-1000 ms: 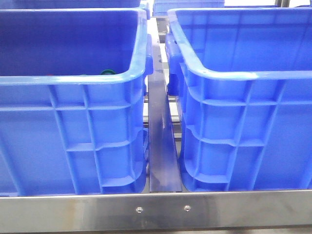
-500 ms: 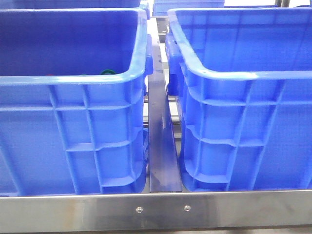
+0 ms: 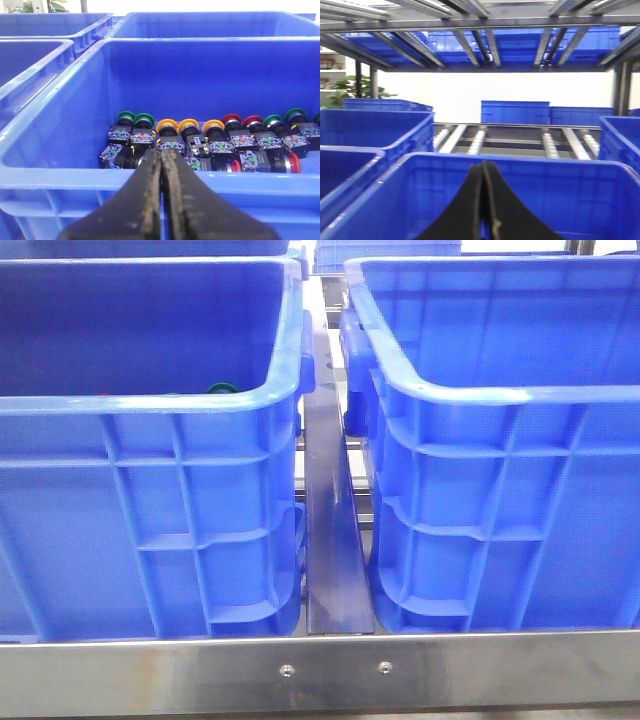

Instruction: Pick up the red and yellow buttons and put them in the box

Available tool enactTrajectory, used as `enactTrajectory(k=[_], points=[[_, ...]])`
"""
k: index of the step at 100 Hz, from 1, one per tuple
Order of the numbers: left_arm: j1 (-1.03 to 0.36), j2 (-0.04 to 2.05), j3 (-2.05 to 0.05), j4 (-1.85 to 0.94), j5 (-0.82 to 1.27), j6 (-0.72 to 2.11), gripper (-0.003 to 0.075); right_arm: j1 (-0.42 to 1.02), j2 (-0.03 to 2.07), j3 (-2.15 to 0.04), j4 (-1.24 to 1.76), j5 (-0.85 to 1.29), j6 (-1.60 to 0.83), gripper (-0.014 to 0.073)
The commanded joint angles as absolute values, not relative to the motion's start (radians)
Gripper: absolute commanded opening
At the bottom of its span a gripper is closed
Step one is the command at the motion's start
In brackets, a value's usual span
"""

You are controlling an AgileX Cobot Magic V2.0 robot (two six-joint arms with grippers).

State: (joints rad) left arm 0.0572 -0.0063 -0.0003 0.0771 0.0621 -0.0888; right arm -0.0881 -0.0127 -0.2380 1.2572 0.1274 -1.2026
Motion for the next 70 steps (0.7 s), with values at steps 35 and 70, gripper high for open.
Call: enactTrajectory(k=[35, 70], points=[[0.058, -0.036, 0.019, 0.077, -0.021, -0.101, -0.0020, -0.060, -0.028, -0.065, -0.031, 0.000, 0.038, -0.0068], [0.058, -0.036, 0.019, 0.077, -0.021, -0.101, -0.0020, -0.061, -0.032, 0.034, -0.063, -0.098, 0.085, -0.0068]])
